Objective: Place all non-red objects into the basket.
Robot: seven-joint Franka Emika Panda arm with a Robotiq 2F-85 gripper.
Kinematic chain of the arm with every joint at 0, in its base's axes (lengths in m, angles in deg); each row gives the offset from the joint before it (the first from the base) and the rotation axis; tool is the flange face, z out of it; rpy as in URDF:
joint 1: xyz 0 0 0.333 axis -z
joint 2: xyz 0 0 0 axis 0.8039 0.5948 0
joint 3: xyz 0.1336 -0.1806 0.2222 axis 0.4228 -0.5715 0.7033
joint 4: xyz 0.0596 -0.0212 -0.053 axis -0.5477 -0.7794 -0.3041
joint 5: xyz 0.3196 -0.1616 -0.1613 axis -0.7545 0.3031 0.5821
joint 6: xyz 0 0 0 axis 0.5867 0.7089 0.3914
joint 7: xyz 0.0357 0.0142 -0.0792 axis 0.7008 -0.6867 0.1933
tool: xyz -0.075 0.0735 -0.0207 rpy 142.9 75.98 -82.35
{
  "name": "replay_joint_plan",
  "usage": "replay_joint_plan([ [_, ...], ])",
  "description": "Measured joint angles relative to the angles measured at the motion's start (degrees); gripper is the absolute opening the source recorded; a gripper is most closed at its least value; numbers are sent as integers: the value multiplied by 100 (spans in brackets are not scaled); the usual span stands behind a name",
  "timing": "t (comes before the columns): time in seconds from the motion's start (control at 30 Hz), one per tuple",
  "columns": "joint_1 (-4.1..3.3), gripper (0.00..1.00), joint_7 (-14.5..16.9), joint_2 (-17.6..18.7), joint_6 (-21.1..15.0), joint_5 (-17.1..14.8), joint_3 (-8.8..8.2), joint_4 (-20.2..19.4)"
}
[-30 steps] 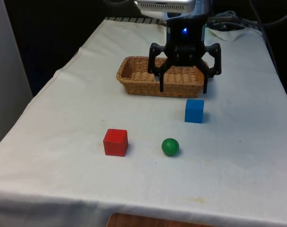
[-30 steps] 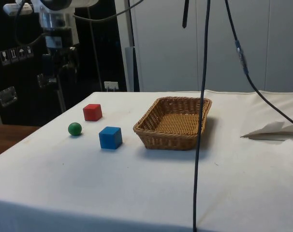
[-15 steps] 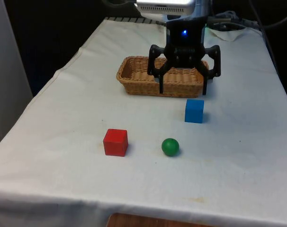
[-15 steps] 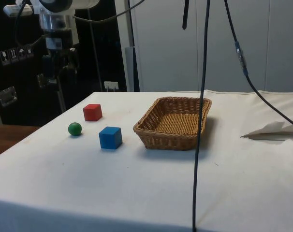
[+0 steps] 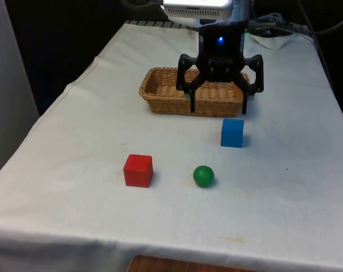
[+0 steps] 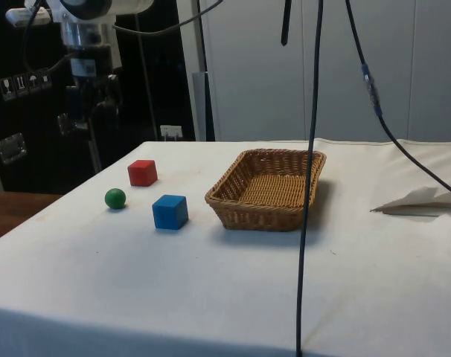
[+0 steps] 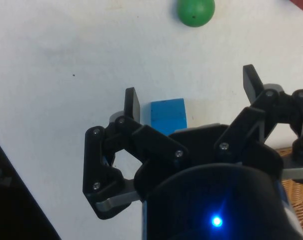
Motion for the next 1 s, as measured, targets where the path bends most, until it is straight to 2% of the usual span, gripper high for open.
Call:
replay_joint_plan([
  [0.67,-6,100,-6,34,0,0,0,-23],
  [1.0,-6,100,-11,201,-138,-57,6,11],
])
